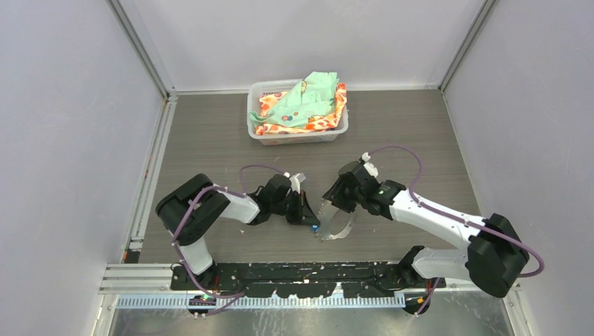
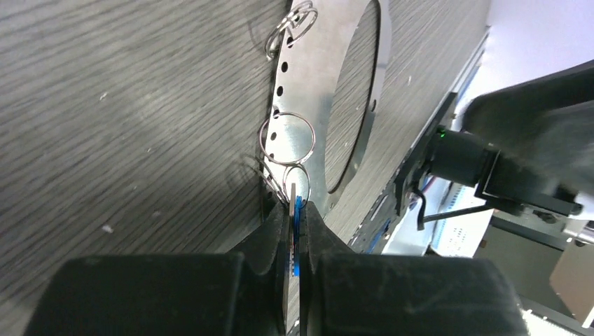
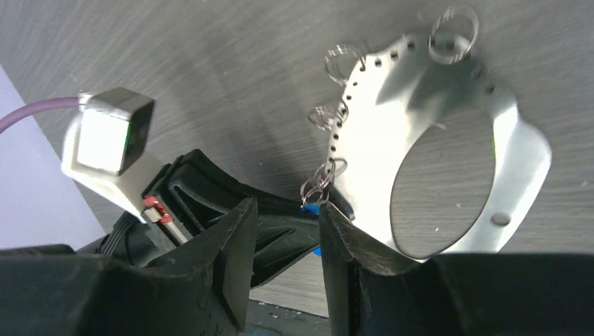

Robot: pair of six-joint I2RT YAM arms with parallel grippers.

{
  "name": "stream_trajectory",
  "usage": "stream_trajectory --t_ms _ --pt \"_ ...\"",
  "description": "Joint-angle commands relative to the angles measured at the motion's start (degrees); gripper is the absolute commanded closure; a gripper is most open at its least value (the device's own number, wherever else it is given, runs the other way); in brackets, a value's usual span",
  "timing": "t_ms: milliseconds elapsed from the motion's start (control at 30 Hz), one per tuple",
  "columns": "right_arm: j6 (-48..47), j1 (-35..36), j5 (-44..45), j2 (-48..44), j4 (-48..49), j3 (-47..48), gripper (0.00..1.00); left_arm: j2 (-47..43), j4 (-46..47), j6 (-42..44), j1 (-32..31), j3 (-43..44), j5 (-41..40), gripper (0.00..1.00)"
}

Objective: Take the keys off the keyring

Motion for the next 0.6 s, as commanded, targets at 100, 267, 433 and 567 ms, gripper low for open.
stream_trajectory --t_ms 100,267,433,567 --pt "18.7 -0.1 -3.8 3.7 -1.9 -2.0 0.60 8.3 6.4 -3.8 -0.2 -4.9 -7.4 1.00" --pt "24.4 -0.5 -2.2 4.1 -2.8 -3.8 0.60 9.0 6.4 -4.2 -0.6 -4.5 -7.9 1.00" --pt "29.8 -2.7 -3.0 6.5 0.2 -6.0 0.60 8.8 3.8 -3.3 -0.8 -3.3 -8.0 0.99" --pt "31.6 -4.6 -2.6 7.3 4.6 -6.6 0.60 9.0 1.1 -2.6 -0.9 -2.1 -8.1 0.99"
